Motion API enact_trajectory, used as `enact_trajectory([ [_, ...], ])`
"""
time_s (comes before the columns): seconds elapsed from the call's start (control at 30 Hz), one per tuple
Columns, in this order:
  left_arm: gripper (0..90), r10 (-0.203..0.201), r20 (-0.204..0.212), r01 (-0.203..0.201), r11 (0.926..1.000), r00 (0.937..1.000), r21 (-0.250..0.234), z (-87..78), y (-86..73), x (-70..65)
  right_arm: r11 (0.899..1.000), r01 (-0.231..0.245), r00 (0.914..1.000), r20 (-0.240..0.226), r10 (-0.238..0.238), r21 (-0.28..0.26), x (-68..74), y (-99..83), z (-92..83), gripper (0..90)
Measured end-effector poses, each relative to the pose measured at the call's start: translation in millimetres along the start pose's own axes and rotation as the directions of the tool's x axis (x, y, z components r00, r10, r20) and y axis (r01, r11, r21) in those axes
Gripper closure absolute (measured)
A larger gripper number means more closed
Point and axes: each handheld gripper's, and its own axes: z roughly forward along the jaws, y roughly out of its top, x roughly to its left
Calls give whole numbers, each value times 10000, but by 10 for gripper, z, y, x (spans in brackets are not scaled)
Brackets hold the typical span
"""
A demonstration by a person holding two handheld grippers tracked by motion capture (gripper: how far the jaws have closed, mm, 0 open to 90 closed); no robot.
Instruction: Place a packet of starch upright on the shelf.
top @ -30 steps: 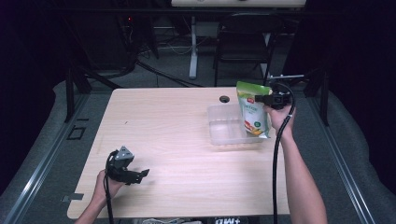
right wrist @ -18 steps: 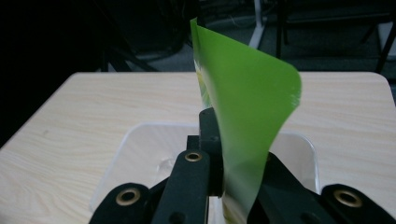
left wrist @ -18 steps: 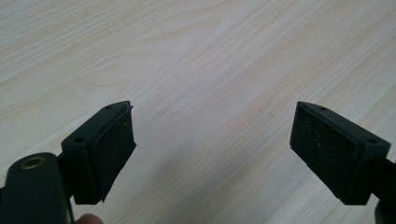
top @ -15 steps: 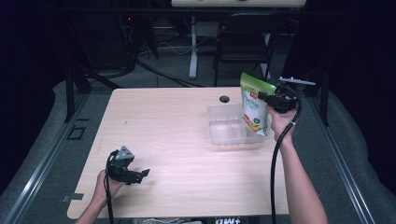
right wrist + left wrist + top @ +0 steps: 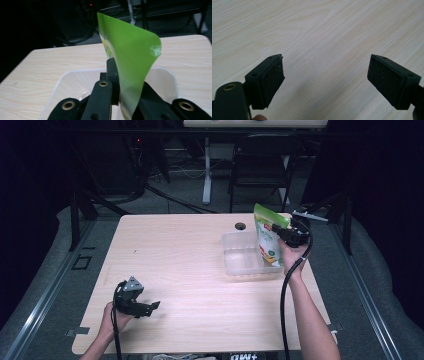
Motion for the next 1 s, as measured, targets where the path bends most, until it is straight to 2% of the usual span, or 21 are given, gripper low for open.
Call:
enact_trajectory([
  [0.1,134,7,1,-7,10000,10000,18,2,1,-2,9998,-186,9997,128,185,63,-99,-29,-18,900],
  [0.23,134,-9,37,9,10000,10000,26,9,5,-10,9976,-686,9976,124,686,56,-227,-84,-84,900],
  [0.37,134,36,63,-37,10000,10000,91,11,9,-11,9881,-1538,9881,-71,1538,64,-293,-140,-158,900],
  [0.4,134,64,61,-65,9999,10000,106,10,10,-9,9866,-1632,9866,-38,1632,-7,-292,-154,-174,900],
  [0.57,134,46,2,-46,10000,10000,49,11,8,-17,9852,-1714,9849,-242,1714,56,-283,-219,-262,900],
  [0.6,134,49,-5,-49,10000,10000,48,10,8,-18,9859,-1674,9858,-109,1674,-17,-278,-228,-273,900],
  [0.77,134,51,-15,-51,10000,10000,28,3,8,-19,9867,-1620,9868,-44,1620,-108,-374,-245,-308,898],
  [0.93,134,58,13,-58,10000,10000,40,6,11,-23,9903,-1387,9889,535,1390,-79,-474,-266,-327,897],
  [1.0,134,72,9,-72,10000,10000,45,8,12,-25,9908,-1356,9888,622,1355,-20,-516,-280,-327,898],
])
